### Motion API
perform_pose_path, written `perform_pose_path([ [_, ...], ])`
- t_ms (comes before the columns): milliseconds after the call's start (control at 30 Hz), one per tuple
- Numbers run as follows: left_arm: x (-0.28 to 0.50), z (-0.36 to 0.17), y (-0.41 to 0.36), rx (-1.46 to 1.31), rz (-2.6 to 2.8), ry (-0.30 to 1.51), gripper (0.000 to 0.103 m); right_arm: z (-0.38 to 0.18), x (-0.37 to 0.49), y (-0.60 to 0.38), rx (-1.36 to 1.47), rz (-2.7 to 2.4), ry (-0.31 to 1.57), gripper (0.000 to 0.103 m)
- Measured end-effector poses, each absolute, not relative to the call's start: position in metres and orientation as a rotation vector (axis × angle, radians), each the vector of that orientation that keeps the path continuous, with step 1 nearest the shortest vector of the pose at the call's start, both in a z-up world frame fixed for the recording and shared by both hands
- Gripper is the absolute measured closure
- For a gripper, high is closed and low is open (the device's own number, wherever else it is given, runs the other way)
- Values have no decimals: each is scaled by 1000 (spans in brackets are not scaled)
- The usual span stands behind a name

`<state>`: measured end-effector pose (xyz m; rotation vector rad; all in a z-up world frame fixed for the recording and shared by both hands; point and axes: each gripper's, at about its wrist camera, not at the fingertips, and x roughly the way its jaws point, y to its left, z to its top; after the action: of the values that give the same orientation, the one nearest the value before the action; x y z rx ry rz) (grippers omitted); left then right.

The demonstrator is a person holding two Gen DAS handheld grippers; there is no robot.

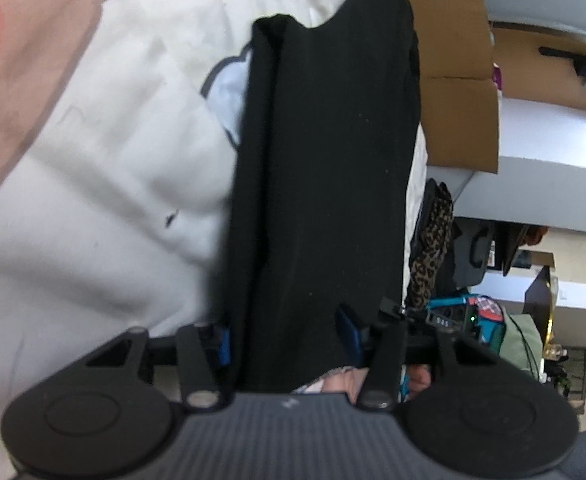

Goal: Fold clothes
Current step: 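Grasp the shorts' leg hem with both grippers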

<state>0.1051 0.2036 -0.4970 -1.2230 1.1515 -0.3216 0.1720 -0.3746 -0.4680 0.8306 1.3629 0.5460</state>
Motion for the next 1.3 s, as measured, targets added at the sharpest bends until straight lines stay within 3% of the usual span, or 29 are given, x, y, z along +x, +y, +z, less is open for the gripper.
perform_pose_path([
  [133,107,-503,204,-1266,-304,1138,61,-474,168,-380,894,551,1353,79],
  [200,106,-506,204,-1281,-283,1137,72,-478,165,-382,916,553,1339,79],
  [267,105,-510,202,-1286,-258,1146,91,-479,165,-380,919,549,1335,81],
  [367,102,-510,200,-1297,-235,1133,95,-478,168,-377,909,536,1347,98],
  [1033,83,-416,204,-1262,-253,1074,98,-394,155,-377,798,512,1319,101],
  [1300,52,-402,196,-1231,-205,1123,98,-376,123,-377,796,515,1342,101],
])
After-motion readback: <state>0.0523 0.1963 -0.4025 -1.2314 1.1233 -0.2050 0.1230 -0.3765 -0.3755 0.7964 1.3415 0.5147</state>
